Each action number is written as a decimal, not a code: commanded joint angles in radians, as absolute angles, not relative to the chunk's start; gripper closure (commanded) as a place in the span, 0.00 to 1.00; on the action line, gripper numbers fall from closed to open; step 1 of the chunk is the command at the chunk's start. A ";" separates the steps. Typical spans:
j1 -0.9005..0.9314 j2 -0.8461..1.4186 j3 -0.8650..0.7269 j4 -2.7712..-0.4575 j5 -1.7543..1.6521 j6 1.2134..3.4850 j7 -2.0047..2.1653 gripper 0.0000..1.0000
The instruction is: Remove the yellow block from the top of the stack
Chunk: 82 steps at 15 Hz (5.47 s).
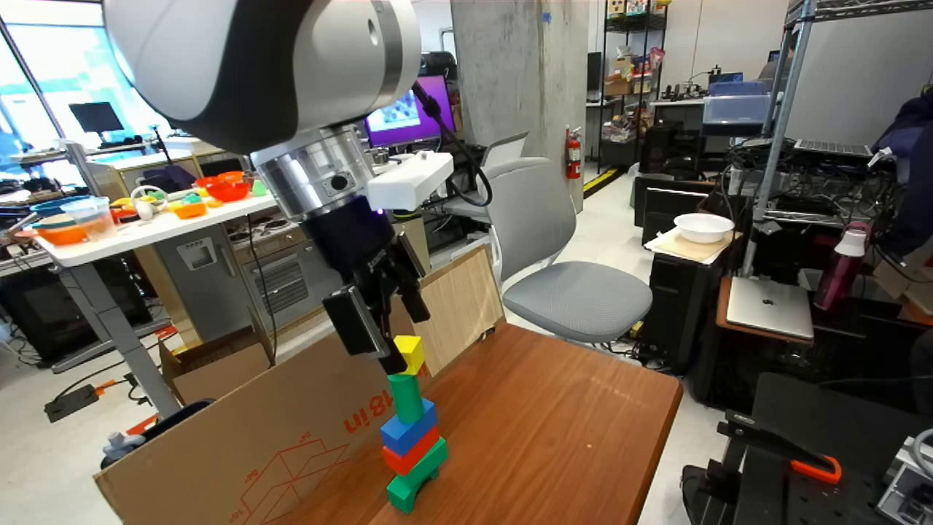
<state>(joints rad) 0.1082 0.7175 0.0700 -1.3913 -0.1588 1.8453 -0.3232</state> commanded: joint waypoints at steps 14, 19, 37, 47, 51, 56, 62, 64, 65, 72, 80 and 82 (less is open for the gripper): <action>0.090 0.633 0.065 -1.498 -0.204 1.907 -0.316 0.92; -0.012 0.601 0.029 -1.519 -0.154 1.925 -0.300 0.92; -0.165 1.076 -0.037 -1.106 -0.028 1.861 -0.157 0.92; -0.163 1.248 -0.064 -0.885 -0.047 1.776 -0.109 0.92; -0.159 1.298 -0.078 -0.820 -0.056 1.742 -0.084 0.42; -0.143 1.257 -0.082 -0.829 -0.075 1.733 -0.104 0.11; -0.105 0.986 -0.061 -1.079 -0.085 1.918 -0.144 0.00; -0.096 0.901 -0.050 -1.156 -0.077 1.969 -0.156 0.00; -0.091 0.860 -0.044 -1.195 -0.077 1.990 -0.162 0.00; -0.050 0.596 0.002 -1.481 -0.086 2.061 -0.206 0.00; 0.037 0.309 0.041 -1.853 -0.153 2.089 -0.205 0.00; 0.055 0.236 0.050 -1.955 -0.184 2.098 -0.206 0.00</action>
<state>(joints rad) 0.0347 0.3790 0.0411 -1.7601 -0.1389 2.0421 -0.2053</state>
